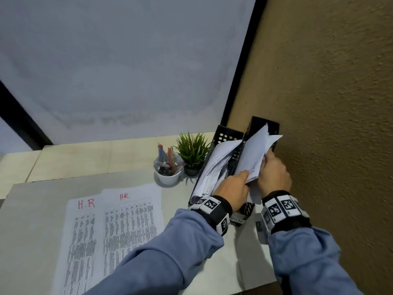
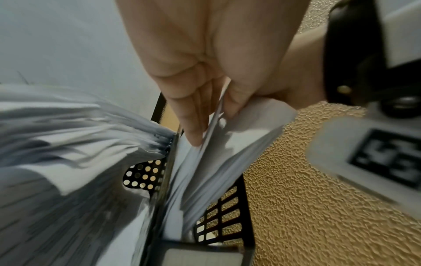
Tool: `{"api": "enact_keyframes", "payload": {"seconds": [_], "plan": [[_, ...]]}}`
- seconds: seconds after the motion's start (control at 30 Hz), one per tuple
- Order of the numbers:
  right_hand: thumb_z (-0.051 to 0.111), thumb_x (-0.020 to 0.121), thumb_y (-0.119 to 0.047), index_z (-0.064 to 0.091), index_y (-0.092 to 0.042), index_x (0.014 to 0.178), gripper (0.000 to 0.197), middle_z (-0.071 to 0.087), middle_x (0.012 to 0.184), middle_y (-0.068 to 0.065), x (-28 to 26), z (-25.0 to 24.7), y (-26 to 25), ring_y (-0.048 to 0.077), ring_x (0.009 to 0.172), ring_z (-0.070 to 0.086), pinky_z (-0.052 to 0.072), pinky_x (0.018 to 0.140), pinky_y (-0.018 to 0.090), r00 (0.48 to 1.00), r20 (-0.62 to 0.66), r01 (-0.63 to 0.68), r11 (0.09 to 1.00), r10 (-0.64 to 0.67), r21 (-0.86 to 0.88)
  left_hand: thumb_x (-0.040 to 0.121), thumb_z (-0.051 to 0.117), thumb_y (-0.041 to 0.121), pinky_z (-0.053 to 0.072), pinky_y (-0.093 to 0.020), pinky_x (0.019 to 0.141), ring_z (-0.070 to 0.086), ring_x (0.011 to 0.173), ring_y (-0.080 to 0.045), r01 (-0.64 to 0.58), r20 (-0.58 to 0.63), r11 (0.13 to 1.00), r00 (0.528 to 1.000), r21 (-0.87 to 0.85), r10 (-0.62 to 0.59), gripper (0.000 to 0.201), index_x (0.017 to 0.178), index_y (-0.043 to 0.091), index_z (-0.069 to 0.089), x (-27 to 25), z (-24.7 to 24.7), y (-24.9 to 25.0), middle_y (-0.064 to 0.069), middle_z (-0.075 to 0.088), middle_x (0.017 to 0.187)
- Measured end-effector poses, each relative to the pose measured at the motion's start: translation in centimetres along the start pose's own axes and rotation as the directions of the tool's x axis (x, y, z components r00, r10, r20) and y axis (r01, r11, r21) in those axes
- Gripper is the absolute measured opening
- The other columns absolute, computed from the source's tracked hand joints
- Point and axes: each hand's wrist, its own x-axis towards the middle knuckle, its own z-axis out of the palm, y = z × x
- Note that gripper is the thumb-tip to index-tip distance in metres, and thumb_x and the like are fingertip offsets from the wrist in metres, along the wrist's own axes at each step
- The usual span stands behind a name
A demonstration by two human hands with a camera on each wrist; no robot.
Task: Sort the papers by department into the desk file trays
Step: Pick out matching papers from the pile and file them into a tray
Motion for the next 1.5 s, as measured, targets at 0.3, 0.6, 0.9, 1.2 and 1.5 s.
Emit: {"api": "enact_keyframes", "payload": {"seconds": [0.3, 0.6, 0.9, 1.2, 1.5], "plan": [[0.044, 0.096, -0.025, 0.063, 0.000, 0.099, 0.031, 0.063, 0.102, 0.026, 4.4, -2.9, -2.8, 0.042, 0.094, 0.061, 0.046, 0.075, 0.040, 0.995, -0.047, -0.091, 0.995, 0.089, -0.048, 0.097, 0.034, 0.013, 0.052, -0.049, 0.075, 0.061, 0.087, -0.044, 0.005, -0.056, 0.999, 0.998, 0.040, -0.002, 0.036, 0.131, 0.008, 0.045, -1.4, -1.0, -1.9, -0.029, 0.064, 0.098], [0.049, 0.090, -0.024, 0.059, 0.004, 0.094, 0.029, 0.059, 0.097, 0.026, 6.4, -2.7, -0.9, 0.038, 0.091, 0.058, 0.041, 0.073, 0.035, 0.966, 0.128, -0.233, 0.971, 0.224, 0.058, 0.098, 0.033, 0.014, 0.050, -0.050, 0.072, 0.062, 0.086, -0.045, -0.053, -0.095, 0.993, 0.993, 0.102, 0.063, 0.036, 0.133, 0.008, 0.037, -1.7, -1.0, -0.5, -0.026, 0.065, 0.098], [0.044, 0.093, -0.008, 0.059, 0.006, 0.107, 0.025, 0.059, 0.116, 0.029, 4.5, -1.9, -2.0, 0.041, 0.110, 0.055, 0.043, 0.084, 0.037, 0.964, 0.230, -0.144, 0.988, 0.130, 0.048, 0.093, 0.044, 0.013, 0.051, -0.046, 0.077, 0.062, 0.094, -0.040, 0.031, -0.125, 0.996, 0.992, 0.086, -0.020, 0.037, 0.128, 0.010, 0.036, -1.0, 0.1, 0.1, -0.016, 0.060, 0.113], [0.048, 0.091, -0.012, 0.056, 0.004, 0.075, 0.024, 0.057, 0.083, 0.024, 6.2, -5.0, -2.6, 0.038, 0.087, 0.057, 0.039, 0.070, 0.034, 0.984, 0.113, -0.158, 0.971, 0.140, 0.177, 0.094, 0.041, 0.015, 0.053, -0.047, 0.079, 0.062, 0.094, -0.041, 0.037, -0.117, 0.993, 0.993, 0.115, -0.023, 0.045, 0.137, 0.008, 0.029, -0.3, 0.3, 0.8, -0.021, 0.062, 0.109], [0.051, 0.084, -0.051, 0.061, -0.008, 0.068, 0.047, 0.066, 0.079, 0.013, 5.6, -3.1, 1.7, 0.027, 0.076, 0.062, 0.047, 0.076, 0.035, 0.943, 0.252, -0.332, 0.704, 0.220, 0.628, 0.080, 0.064, 0.046, 0.045, -0.044, 0.098, 0.045, 0.123, -0.030, 0.059, -0.076, 0.998, 0.995, 0.016, -0.057, 0.088, 0.145, 0.015, 0.014, 0.4, 1.6, -1.7, -0.010, 0.031, 0.144]]}}
